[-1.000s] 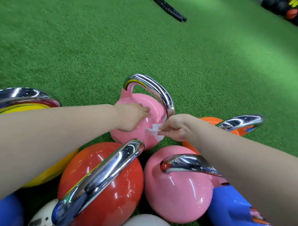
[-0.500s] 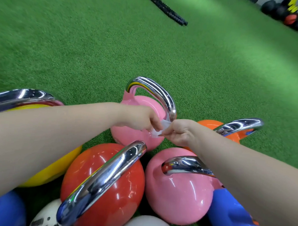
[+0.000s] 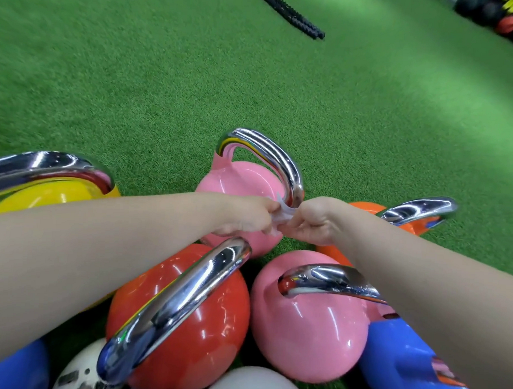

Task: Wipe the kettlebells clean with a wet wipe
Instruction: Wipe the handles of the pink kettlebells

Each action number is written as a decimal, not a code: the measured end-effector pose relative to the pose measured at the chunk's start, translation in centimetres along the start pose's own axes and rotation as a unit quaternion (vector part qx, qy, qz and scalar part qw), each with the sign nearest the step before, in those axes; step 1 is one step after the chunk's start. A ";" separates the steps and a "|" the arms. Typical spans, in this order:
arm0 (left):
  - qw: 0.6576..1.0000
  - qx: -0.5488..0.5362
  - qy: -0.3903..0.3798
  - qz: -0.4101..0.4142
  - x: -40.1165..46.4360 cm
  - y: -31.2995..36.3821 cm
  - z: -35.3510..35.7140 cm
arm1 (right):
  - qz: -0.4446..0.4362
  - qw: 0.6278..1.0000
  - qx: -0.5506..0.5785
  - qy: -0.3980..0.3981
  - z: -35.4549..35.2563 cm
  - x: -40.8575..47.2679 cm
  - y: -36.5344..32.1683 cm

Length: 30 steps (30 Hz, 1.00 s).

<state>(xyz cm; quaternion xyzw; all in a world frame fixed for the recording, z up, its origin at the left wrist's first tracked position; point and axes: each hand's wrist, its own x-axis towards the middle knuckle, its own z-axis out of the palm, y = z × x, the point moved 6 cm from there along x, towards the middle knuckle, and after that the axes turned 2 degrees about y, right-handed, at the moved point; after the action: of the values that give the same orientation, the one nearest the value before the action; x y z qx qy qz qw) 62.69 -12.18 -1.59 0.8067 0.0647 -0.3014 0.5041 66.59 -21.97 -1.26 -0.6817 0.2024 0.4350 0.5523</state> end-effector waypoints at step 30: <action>0.997 -0.061 0.056 -0.003 -0.9 1.9 -0.5 | -0.231 0.945 -0.182 0.145 -2.0 -0.1 -2.4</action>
<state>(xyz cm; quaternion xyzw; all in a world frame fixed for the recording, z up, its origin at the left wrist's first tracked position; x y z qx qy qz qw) 62.91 -12.53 0.56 0.7899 0.1134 -0.2522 0.5474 69.09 -23.12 0.21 -0.8545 0.0342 0.2215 0.4687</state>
